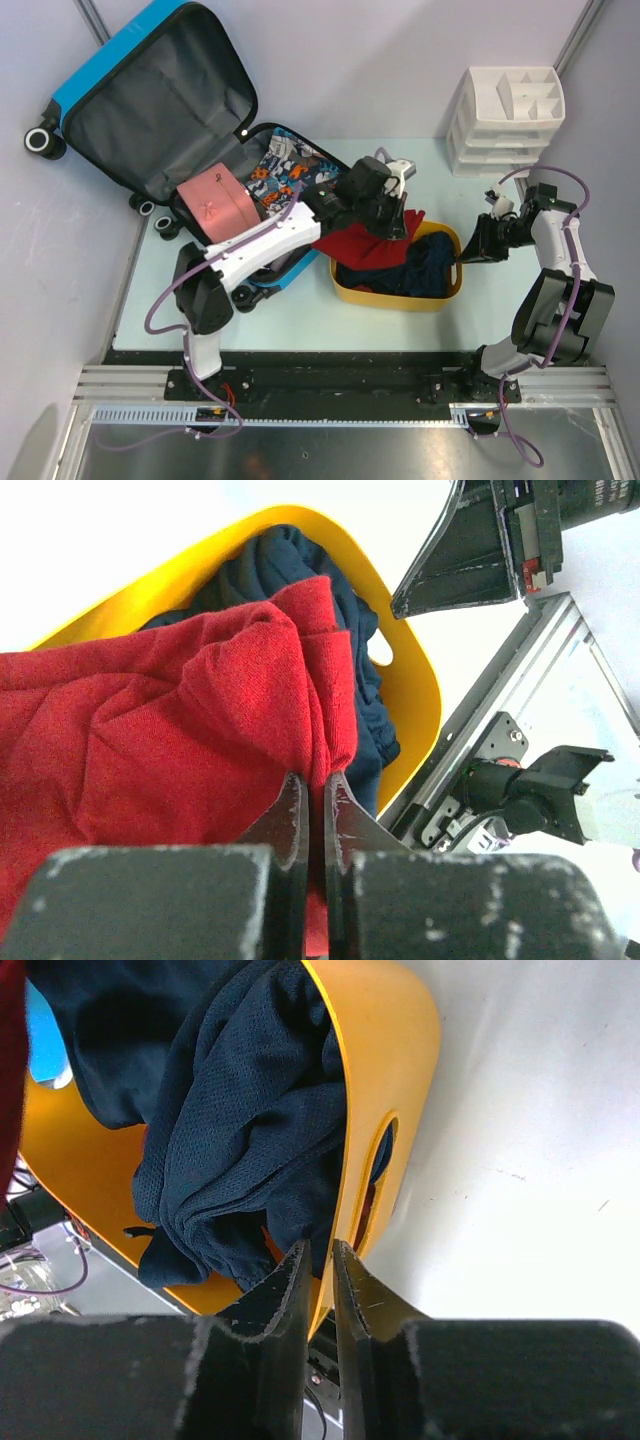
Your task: Open, take out, and arrange the luggage
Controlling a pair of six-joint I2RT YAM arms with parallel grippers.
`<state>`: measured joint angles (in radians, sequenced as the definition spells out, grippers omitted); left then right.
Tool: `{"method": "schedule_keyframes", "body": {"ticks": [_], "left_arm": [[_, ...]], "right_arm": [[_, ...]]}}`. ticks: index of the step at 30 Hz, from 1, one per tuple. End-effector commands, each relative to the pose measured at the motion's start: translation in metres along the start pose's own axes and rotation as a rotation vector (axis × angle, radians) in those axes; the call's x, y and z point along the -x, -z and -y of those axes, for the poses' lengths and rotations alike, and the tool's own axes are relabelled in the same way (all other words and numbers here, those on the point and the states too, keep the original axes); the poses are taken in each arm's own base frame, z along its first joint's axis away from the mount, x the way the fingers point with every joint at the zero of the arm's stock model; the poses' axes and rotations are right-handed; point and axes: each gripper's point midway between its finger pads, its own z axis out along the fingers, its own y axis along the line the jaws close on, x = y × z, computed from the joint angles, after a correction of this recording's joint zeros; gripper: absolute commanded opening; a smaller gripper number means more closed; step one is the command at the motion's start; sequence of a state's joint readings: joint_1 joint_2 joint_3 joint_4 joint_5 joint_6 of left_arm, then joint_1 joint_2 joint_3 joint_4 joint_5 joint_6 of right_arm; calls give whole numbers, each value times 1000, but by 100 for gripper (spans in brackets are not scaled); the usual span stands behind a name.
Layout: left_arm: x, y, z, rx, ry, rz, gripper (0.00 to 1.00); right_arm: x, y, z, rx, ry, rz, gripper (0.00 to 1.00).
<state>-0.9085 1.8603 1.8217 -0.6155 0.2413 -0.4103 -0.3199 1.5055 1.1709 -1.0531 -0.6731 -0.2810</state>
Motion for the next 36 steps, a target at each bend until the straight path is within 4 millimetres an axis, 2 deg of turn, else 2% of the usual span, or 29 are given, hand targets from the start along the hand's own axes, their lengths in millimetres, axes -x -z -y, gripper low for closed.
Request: {"method": "schedule_keyframes", "body": {"ticks": [1,7,9,10,11,12,14,15,17,18,20,21,22,23,24,25,26,28,29,31,32,34,35,36], "left_arm": [[26,-18,36,-32,46,118,0],[-8,-68,50,67,154,87,0],[-19,-87,46,123,175,88,0],[-13,-90,47,131,176,110,0],[-20,-102,43,149,190,98,0],[-20,-106,43,153,192,101,0],[-10,-112,42,168,174,132,0],[-10,-120,35,187,156,136,3],[8,-117,30,187,87,168,10],[14,-114,29,168,64,170,22],[21,-105,25,80,-28,132,36],[24,-98,28,26,-67,115,52],[30,-80,32,-26,-110,114,56],[34,-65,33,-154,-178,82,63],[38,-53,31,-197,-200,81,75],[43,-29,32,-244,-221,91,79],[57,-13,10,-254,-250,118,80],[73,21,-10,-231,-254,169,84],[89,37,-45,-162,-228,210,84],[105,54,-86,-55,-210,258,84],[118,72,-122,35,-211,298,84],[132,87,-164,160,-205,336,84],[136,94,-199,235,-179,345,86],[139,99,-224,319,-154,353,86]], "right_arm": [[1,7,-19,51,22,29,17],[1,6,-18,56,18,32,12],[2,6,-18,57,17,35,11],[2,6,-18,56,15,36,11],[2,6,-19,56,16,37,11],[2,7,-18,53,18,38,10],[2,7,-17,49,13,38,11],[2,7,-18,48,16,42,11],[2,7,-18,48,13,43,11],[3,7,-17,50,8,42,11],[4,6,-17,52,4,46,11],[5,5,-18,58,1,47,10],[6,4,-17,59,0,50,11],[7,4,-17,59,-2,51,10],[8,4,-17,61,0,54,10],[8,4,-17,62,4,57,10],[9,4,-16,63,5,59,10],[11,4,-16,66,10,70,10],[12,4,-17,71,12,72,10],[14,5,-17,72,14,79,11],[13,5,-18,72,17,81,11],[14,6,-19,72,23,83,11],[13,6,-18,66,23,82,11],[13,6,-18,63,21,79,11]]}}
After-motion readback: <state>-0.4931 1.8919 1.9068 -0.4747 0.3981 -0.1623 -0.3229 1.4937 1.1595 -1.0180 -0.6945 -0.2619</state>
